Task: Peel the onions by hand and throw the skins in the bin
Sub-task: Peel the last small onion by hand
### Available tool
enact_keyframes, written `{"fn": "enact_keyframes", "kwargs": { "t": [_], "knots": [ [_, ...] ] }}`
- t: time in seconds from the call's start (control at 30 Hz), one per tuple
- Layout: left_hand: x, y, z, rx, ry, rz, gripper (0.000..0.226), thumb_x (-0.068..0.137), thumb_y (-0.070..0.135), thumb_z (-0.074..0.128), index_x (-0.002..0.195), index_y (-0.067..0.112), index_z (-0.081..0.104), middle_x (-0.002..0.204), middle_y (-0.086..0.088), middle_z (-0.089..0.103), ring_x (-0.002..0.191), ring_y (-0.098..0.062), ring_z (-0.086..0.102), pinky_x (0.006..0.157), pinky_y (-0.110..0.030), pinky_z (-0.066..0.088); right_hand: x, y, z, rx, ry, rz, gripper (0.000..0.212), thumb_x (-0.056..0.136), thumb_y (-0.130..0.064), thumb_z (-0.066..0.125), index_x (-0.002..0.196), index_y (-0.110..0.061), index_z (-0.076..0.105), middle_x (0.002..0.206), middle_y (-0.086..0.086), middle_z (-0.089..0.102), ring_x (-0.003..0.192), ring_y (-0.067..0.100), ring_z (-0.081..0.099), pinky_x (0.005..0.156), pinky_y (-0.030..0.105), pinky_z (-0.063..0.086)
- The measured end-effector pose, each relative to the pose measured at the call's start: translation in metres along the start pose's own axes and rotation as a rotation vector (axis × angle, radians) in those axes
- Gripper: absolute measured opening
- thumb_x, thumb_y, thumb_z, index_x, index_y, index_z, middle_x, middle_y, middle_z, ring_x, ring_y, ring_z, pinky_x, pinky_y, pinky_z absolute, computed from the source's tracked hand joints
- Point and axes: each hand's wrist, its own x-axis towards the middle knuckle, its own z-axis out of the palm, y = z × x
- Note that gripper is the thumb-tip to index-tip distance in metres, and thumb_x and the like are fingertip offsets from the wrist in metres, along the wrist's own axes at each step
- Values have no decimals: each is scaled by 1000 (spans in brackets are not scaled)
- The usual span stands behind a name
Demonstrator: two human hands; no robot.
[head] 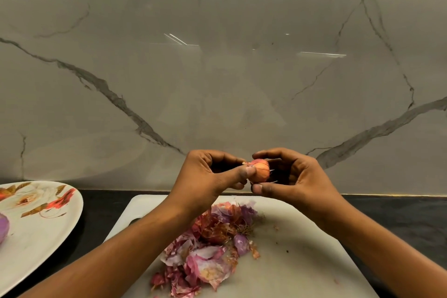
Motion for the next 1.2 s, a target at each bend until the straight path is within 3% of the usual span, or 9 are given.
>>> {"fn": "enact_keyframes", "kwargs": {
  "t": [0.2, 0.4, 0.63, 0.8, 0.9, 1.03, 1.2],
  "knots": [
    [2, -1, -5, 62, -15, 89, 22, 84, 24, 80, 98, 6, 82, 85, -9, 80, 76, -27, 76, 71, -30, 63, -1, 1, 4, 53, 2, 22, 54, 74, -3, 87, 124, -15, 70, 113, 9, 78, 103, 28, 77, 87, 34, 63],
    [5, -6, -7, 175, -17, 204, 10, 97, 11, 72, 100, 7, 81, 83, -5, 77, 72, -17, 70, 67, -29, 60, -3, 0, 9, 146, -65, 97, 49, 81, -10, 84, 128, -14, 67, 112, 10, 76, 90, 20, 72, 70, 26, 56],
    [5, -10, -3, 219, -69, 167, 10, 103, 16, 65, 103, 13, 75, 85, -1, 73, 75, -11, 67, 68, -26, 58, -3, -1, 8, 186, -82, 130, 52, 74, -7, 85, 124, -16, 70, 116, 6, 76, 109, 26, 75, 86, 28, 60],
    [5, -8, -2, 129, -42, 112, 14, 105, 17, 59, 104, 10, 71, 85, -2, 72, 77, -13, 68, 74, -31, 61, -2, -2, 7, 297, -59, 127, 45, 79, -5, 87, 121, -15, 76, 118, 9, 75, 100, 24, 73, 84, 29, 61],
    [8, -6, -6, 77, 8, 85, 16, 106, 17, 58, 102, 10, 71, 89, -11, 73, 79, -16, 68, 76, -33, 62, 0, -2, 1, 423, -76, 143, 44, 78, -6, 77, 122, -13, 75, 123, 15, 72, 90, 25, 70, 80, 27, 62],
    [6, -5, -6, 118, -7, 96, 10, 102, 15, 66, 98, 12, 74, 81, 0, 73, 76, -15, 70, 72, -30, 61, 2, -2, -4, 474, -108, 141, 51, 79, -3, 69, 129, -11, 71, 130, 19, 70, 94, 29, 69, 82, 32, 61],
    [-2, -2, -5, 196, -106, 199, 2, 90, 7, 81, 88, 6, 80, 77, -6, 76, 70, -25, 72, 62, -37, 60, 2, 5, -2, 378, -152, 199, 52, 77, 0, 69, 129, -9, 69, 122, 14, 72, 92, 28, 67, 73, 33, 56]
  ]
}}
